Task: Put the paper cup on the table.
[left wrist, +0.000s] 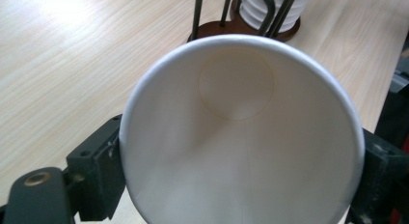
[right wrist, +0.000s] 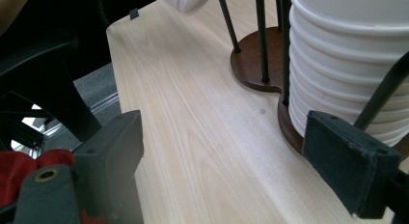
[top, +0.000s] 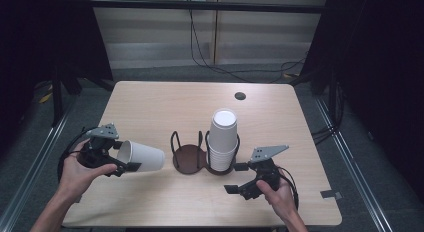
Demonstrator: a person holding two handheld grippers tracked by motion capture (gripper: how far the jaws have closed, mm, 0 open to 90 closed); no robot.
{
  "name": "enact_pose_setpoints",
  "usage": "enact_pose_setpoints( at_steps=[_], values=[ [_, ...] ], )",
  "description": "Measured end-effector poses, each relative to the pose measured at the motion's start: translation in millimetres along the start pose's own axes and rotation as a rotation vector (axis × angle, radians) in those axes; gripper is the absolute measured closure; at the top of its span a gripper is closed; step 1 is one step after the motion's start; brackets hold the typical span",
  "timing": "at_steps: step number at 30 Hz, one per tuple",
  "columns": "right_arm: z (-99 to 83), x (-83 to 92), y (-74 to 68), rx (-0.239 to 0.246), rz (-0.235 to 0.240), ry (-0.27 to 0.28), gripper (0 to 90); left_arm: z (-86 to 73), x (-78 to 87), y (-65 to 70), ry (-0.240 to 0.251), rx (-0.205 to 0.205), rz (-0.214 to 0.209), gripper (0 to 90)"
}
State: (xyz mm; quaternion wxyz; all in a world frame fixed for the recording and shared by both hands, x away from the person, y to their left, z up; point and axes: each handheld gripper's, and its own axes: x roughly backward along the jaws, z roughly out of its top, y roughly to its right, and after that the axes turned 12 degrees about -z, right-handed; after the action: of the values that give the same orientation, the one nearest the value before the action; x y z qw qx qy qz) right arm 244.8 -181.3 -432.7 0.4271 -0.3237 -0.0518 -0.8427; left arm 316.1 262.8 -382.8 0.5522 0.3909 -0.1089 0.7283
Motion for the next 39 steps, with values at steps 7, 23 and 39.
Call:
enact_pose_setpoints(
  at_steps=[7,23,39],
  values=[
    [-0.3,-0.9,-0.3,0.002,-0.001,-0.005,14.7,10.0,-3.5,-7.4,-0.079,-0.001,0.046,12.5],
    [-1.3,-0.8,0.2,0.005,-0.007,-0.011,14.4,30.7,-14.8,-28.3,-0.211,0.025,0.131,12.3],
    [-2.2,-4.1,1.1,0.003,-0.008,-0.017,14.4,55.0,-40.6,-48.2,-0.396,0.031,0.153,11.9]
  ],
)
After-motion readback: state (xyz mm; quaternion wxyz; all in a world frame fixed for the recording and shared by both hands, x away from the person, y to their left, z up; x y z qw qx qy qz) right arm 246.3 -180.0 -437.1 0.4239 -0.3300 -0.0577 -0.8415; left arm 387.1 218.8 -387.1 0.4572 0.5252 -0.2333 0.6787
